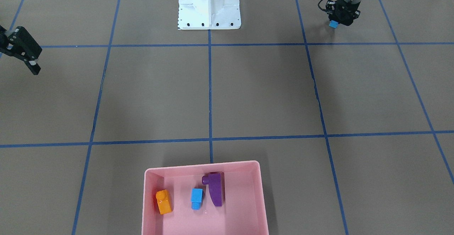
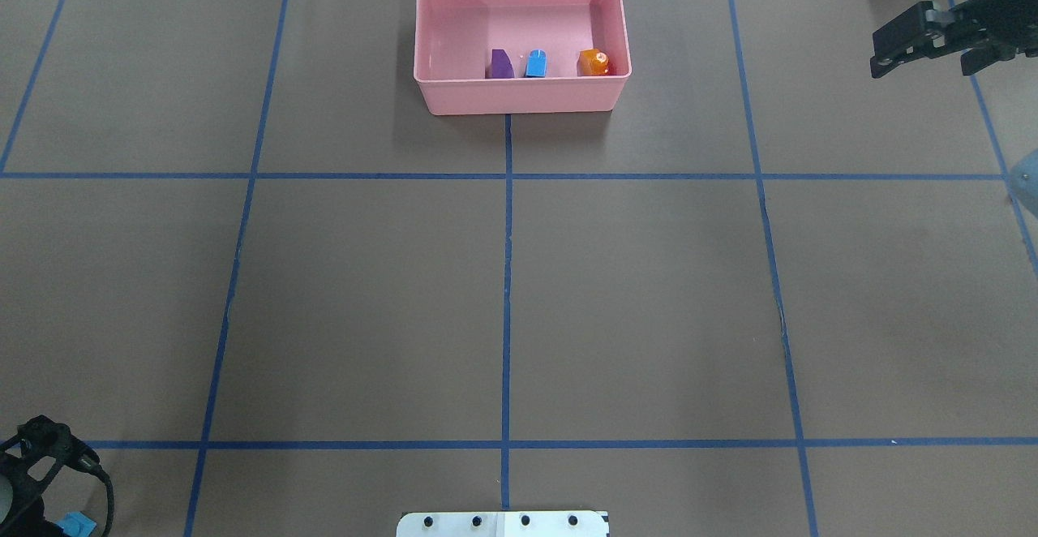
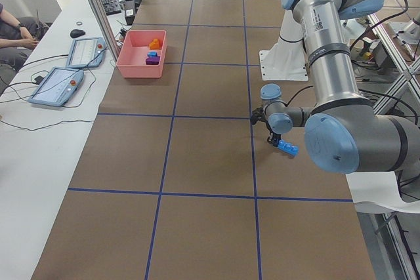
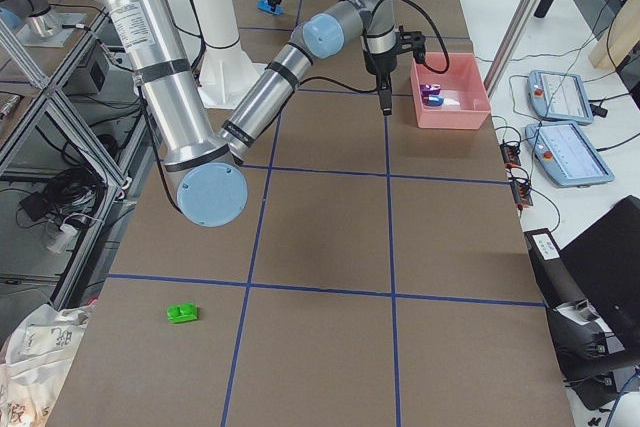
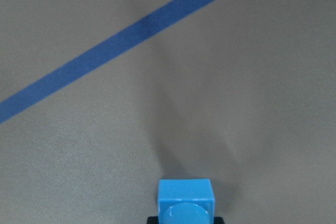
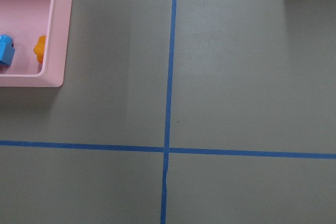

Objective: Put all blocks into box

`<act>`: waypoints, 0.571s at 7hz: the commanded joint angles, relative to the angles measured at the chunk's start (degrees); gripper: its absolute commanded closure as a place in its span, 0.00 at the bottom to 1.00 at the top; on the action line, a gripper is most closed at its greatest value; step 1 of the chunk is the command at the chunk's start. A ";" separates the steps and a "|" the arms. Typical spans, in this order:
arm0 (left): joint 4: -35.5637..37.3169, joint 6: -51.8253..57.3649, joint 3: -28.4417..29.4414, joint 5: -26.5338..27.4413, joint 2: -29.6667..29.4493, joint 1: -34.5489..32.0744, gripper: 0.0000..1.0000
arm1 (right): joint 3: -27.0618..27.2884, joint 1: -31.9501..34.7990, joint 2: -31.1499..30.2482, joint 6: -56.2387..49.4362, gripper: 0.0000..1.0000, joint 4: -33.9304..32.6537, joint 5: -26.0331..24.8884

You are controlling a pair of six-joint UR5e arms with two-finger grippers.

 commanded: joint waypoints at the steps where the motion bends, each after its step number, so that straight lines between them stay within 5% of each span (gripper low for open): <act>1: 0.18 0.04 -4.64 -0.52 0.26 -2.04 1.00 | 0.04 0.07 -0.09 -0.09 0.01 0.09 0.06; 4: 0.96 -0.40 -6.61 -0.52 -11.81 -15.20 1.00 | 0.39 0.51 -1.14 -3.78 0.01 0.09 0.06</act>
